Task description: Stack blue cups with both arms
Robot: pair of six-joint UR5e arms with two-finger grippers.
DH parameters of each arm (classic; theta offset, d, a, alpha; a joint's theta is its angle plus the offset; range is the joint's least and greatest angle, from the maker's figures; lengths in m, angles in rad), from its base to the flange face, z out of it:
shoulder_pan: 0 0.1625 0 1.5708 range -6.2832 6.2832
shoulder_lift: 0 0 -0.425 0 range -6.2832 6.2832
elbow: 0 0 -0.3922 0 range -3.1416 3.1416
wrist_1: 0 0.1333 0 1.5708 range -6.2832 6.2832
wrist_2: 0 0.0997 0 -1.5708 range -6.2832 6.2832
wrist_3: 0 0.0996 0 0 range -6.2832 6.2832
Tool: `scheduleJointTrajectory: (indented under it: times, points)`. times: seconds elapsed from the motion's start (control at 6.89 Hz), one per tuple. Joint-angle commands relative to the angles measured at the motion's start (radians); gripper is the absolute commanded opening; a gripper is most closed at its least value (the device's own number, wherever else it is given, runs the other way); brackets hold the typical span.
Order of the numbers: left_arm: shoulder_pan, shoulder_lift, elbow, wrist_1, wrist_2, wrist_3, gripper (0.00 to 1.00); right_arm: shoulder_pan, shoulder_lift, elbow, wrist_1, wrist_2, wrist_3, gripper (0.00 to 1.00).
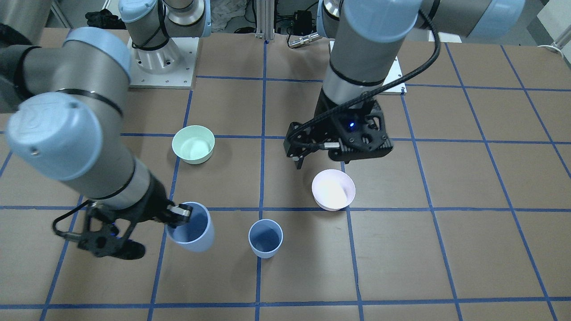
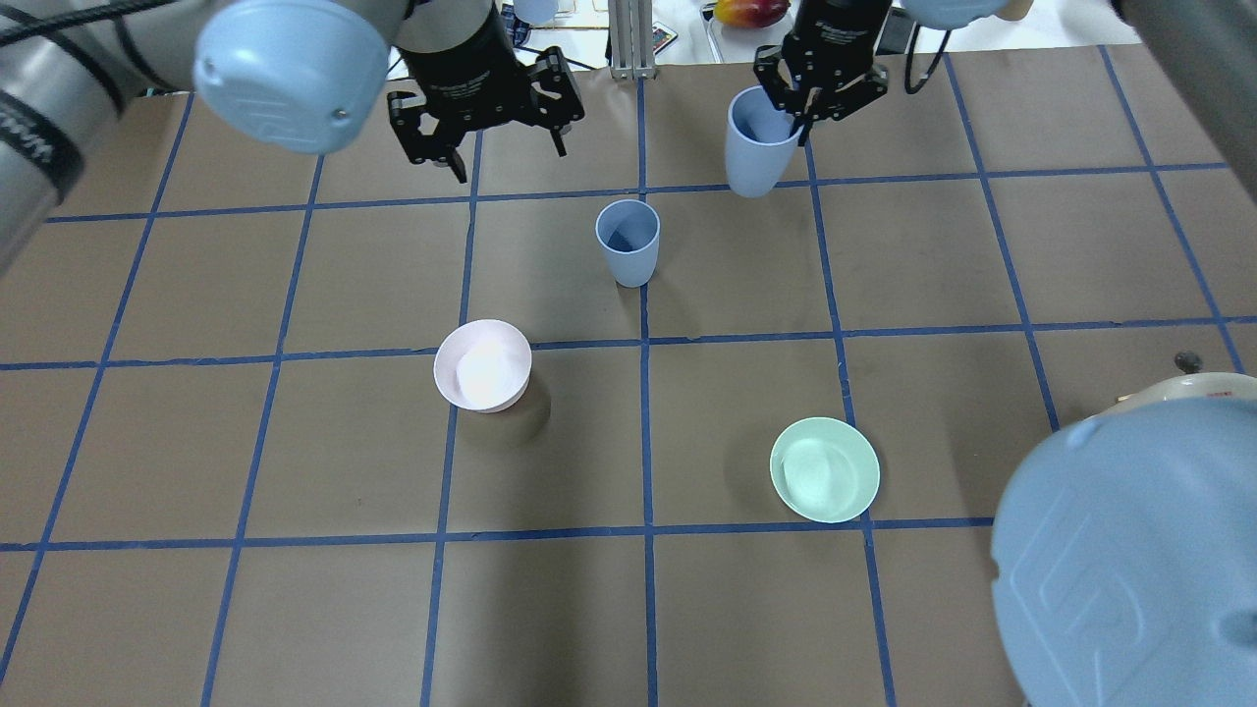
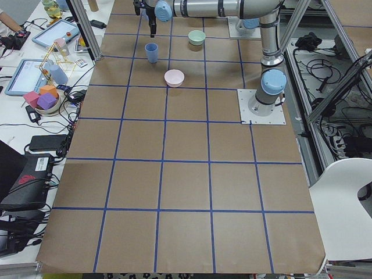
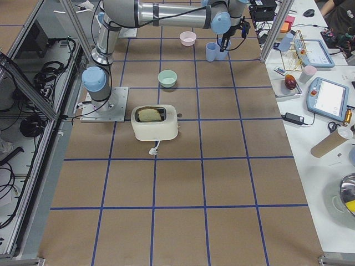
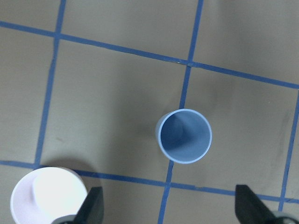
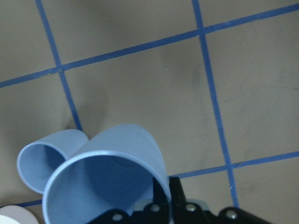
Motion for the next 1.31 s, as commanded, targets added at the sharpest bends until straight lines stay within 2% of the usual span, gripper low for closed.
scheduleJointTrajectory:
  times: [0.0, 0.15, 0.29, 0.58, 0.87, 1.16]
  points:
    - [0.066, 0.158, -0.155, -0.058, 0.001, 0.123, 1.00, 0.114, 0.006, -0.001, -0.008, 0.077, 0.136, 0.00]
    - [0.085, 0.214, -0.208, -0.044, 0.013, 0.287, 1.00, 0.136, 0.016, -0.001, -0.009, 0.076, 0.154, 0.00]
    - [0.111, 0.226, -0.210, -0.040, 0.013, 0.366, 1.00, 0.139, 0.027, 0.001, -0.012, 0.076, 0.165, 0.00]
    - [0.148, 0.223, -0.217, -0.016, 0.007, 0.370, 1.00, 0.140, 0.055, -0.001, -0.041, 0.076, 0.167, 0.00]
    - [0.148, 0.185, -0.217, 0.105, 0.001, 0.353, 1.00, 0.140, 0.072, 0.000, -0.045, 0.070, 0.167, 0.00]
    - [0.146, 0.168, -0.217, 0.125, 0.004, 0.348, 1.00, 0.140, 0.086, 0.001, -0.052, 0.059, 0.167, 0.00]
